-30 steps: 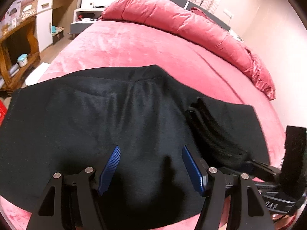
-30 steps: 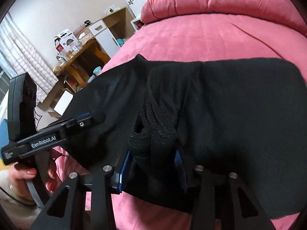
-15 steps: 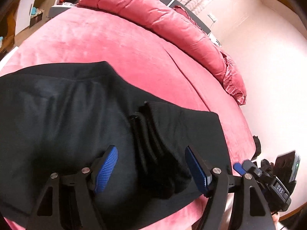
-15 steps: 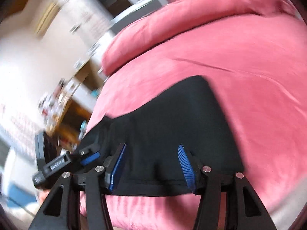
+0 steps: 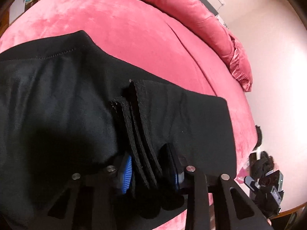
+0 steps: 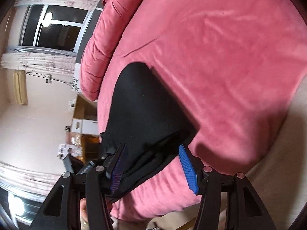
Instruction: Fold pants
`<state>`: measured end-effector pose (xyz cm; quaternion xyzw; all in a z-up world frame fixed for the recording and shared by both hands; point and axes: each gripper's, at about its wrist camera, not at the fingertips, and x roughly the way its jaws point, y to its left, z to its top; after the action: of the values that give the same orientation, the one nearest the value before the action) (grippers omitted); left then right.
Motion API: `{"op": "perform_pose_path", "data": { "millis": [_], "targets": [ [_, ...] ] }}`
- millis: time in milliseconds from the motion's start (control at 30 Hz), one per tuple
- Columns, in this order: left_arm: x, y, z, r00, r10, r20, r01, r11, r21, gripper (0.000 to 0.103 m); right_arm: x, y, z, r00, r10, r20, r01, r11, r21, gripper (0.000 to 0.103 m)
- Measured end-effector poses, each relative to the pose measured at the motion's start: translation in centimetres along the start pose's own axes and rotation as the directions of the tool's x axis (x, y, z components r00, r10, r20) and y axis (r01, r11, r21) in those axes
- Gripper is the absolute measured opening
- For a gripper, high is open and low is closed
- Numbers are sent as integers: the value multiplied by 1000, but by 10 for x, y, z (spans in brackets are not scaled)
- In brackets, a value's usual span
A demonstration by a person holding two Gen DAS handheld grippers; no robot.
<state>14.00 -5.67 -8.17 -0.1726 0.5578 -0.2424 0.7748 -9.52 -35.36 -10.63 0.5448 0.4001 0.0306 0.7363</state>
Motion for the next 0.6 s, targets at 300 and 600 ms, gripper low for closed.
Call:
{"op": "perform_pose_path", "data": {
  "millis": [300,600],
  "targets": [
    [-21,-21,14,991,-122,49,123,992,-8,18,16,-5,2,994,109,-24,-106,989,100,57],
    [-60,-56,34,957,-258,130,253,966,54,15,7,-21,13,990,105,98,-121,977,175,59]
  ]
}}
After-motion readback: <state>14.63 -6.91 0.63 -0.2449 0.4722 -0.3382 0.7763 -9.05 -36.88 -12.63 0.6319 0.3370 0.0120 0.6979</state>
